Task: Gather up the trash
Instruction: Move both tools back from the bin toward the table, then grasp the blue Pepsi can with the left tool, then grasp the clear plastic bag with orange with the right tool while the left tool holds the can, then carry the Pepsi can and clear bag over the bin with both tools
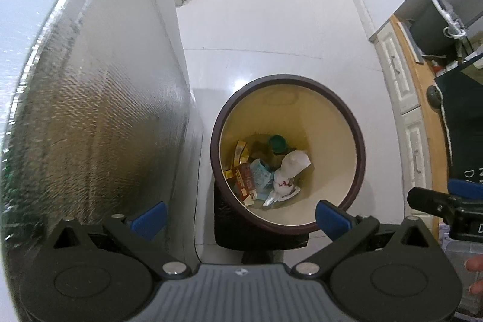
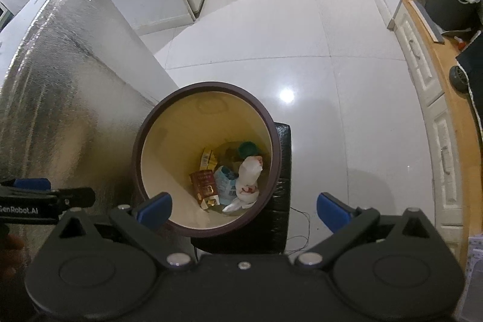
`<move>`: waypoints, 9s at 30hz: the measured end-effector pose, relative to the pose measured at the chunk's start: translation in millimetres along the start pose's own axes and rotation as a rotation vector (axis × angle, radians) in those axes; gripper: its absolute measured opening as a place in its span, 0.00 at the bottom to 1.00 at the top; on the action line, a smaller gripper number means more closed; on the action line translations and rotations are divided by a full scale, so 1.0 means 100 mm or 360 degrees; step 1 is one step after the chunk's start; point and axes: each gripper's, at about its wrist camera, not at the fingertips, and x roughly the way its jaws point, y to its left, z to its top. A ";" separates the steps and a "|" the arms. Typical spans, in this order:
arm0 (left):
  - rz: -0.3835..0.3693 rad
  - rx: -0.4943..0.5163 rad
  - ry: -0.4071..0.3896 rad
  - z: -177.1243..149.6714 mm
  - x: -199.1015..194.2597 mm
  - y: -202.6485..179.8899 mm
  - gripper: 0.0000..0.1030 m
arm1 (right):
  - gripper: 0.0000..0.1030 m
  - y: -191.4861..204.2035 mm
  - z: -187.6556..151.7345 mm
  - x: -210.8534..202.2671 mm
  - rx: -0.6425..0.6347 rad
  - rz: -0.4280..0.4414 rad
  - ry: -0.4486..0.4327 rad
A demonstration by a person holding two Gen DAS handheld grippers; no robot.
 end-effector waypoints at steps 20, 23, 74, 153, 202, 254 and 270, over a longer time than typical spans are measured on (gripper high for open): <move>-0.0116 0.0112 -0.0339 -0.27 -1.08 0.22 1.00 | 1.00 0.27 -0.21 -0.87 -0.0006 -0.0005 -0.0231; -0.0129 0.0100 -0.0408 -0.31 -1.27 0.33 1.00 | 1.00 0.39 -0.22 -1.02 -0.0031 0.0001 -0.0286; 0.0760 -0.0291 -0.0907 0.01 -2.01 3.68 0.97 | 1.00 4.09 0.44 -1.12 -0.0803 0.0241 -0.0668; -0.0868 -0.1260 -0.0477 -1.09 -1.37 3.64 0.31 | 0.65 4.25 0.43 -0.37 -0.0449 0.1110 0.0197; -0.0018 -0.0879 -0.0820 -0.96 -2.32 3.54 0.29 | 0.09 5.00 0.65 -0.59 -0.1553 0.0095 -0.0551; 0.0035 -0.0181 -0.0774 -0.53 -2.26 1.26 0.29 | 0.07 2.36 0.04 -1.75 -0.0614 0.0171 -0.0550; -0.0057 -0.0024 -0.0590 -0.13 -1.63 0.21 0.28 | 0.07 1.15 0.26 -1.48 -0.0407 0.0073 -0.0424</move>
